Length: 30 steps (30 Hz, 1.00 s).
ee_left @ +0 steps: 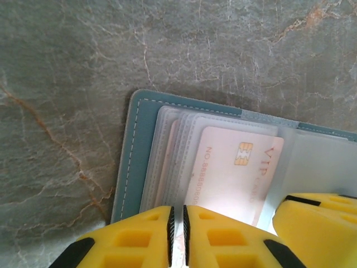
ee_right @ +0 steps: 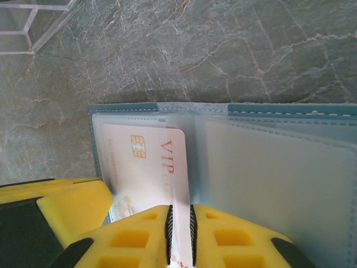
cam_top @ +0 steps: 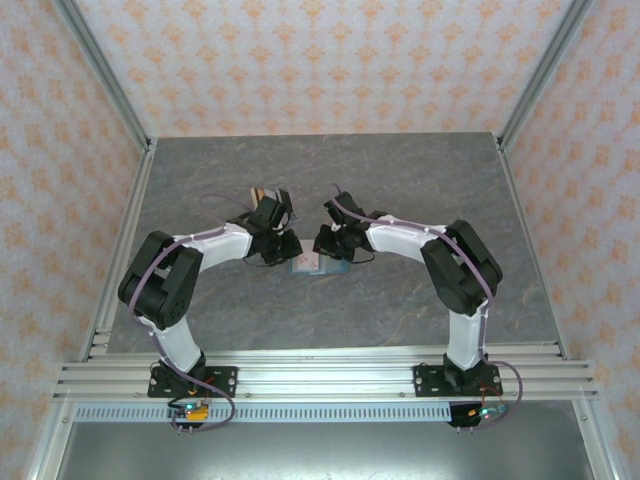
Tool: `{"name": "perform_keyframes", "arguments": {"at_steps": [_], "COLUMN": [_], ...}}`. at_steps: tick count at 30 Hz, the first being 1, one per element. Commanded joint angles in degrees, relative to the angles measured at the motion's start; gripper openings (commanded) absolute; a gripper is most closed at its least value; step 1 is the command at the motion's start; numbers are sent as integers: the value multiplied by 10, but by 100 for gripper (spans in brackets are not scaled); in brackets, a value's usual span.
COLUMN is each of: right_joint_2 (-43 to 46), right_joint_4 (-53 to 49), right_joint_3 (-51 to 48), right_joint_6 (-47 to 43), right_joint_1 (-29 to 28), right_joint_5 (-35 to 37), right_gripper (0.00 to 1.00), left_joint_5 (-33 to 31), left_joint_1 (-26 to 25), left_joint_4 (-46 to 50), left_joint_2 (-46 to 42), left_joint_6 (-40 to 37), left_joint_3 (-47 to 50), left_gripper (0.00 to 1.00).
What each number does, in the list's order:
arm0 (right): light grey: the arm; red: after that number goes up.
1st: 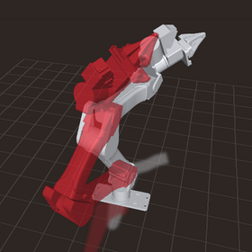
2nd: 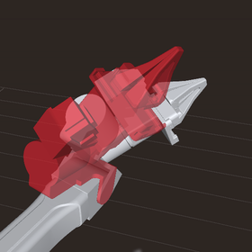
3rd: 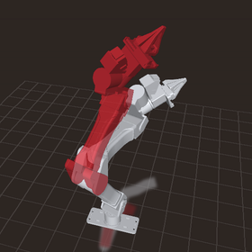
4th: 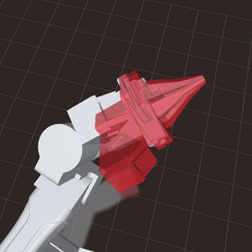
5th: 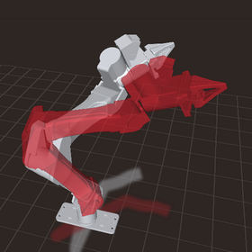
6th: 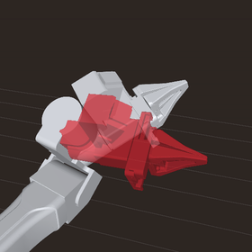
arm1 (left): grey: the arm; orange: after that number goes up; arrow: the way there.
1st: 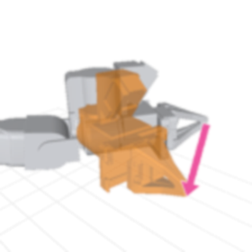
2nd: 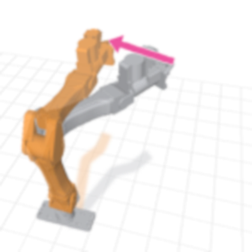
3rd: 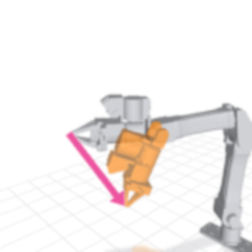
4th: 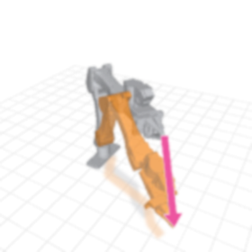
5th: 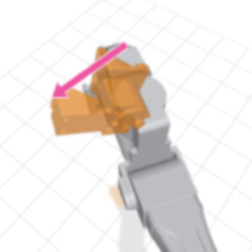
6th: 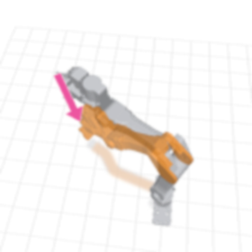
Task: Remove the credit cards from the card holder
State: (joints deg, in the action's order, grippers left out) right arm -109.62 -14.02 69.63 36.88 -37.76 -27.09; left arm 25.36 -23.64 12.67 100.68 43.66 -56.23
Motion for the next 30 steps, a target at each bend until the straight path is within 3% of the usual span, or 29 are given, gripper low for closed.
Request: {"name": "perform_keyframes", "arguments": {"at_steps": [1, 30], "right_joint_2": [-16, -22], "right_joint_4": [12, 109], "right_joint_3": [-7, -52], "right_joint_6": [8, 31], "right_joint_1": [6, 16], "right_joint_5": [-5, -61], "right_gripper": [19, 16], "left_joint_5": [-23, -15], "left_joint_1": [-2, -1], "left_joint_4": [21, 39], "left_joint_2": [8, 30], "left_joint_6": [4, 11], "left_joint_3": [-17, -24], "left_gripper": [15, 14]}}
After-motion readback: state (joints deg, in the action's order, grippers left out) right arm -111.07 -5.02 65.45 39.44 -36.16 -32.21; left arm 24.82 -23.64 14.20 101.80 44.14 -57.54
